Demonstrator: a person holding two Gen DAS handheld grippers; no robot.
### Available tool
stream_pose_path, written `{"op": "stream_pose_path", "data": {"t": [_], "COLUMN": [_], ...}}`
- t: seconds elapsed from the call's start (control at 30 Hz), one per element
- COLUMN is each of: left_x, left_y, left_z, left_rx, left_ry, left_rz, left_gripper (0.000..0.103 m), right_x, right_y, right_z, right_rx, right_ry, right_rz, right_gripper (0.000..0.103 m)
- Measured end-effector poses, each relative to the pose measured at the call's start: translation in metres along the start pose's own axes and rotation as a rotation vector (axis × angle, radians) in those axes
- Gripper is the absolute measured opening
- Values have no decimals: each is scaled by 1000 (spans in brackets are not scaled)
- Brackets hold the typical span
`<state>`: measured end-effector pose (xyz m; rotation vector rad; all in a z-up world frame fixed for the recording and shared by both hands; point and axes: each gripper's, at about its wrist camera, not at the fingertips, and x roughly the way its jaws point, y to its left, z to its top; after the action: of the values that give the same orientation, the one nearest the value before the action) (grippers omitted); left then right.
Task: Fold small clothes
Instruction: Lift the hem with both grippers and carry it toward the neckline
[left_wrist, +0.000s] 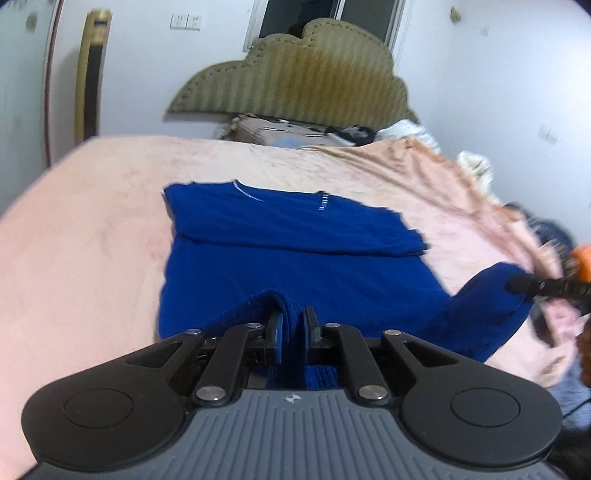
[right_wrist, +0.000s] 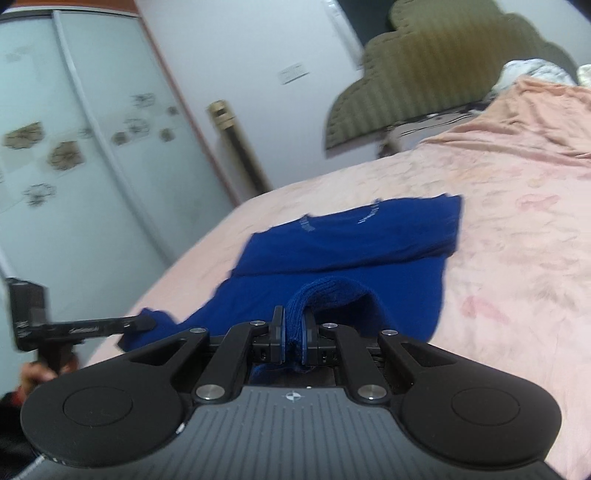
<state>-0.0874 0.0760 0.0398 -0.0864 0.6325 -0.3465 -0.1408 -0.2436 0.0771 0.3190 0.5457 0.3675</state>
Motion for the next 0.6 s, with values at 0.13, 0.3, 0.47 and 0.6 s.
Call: {"op": "stream_pose_path", "data": {"t": [0.13,0.3,0.47,0.6], "left_x": [22,47,58,64], "left_y": [-9,-11,-14,-17], "left_z": [12,23,27,30], "left_rx": [17,30,51,59], "left_ry": [7,24,36,39], "left_rz": [48,111,143,163], "left_gripper": [10,10,10,10], "right_x": [25,50,57,60], "right_y": [-2,-9,-8,-7], "right_z": [2,3,6,7], "right_rx": [10,13,-8,-22], "right_ry": [-20,-27,-35,-38], "right_rz": [-86,-140,-160,-168], "right_gripper": [11,11,11,11]}}
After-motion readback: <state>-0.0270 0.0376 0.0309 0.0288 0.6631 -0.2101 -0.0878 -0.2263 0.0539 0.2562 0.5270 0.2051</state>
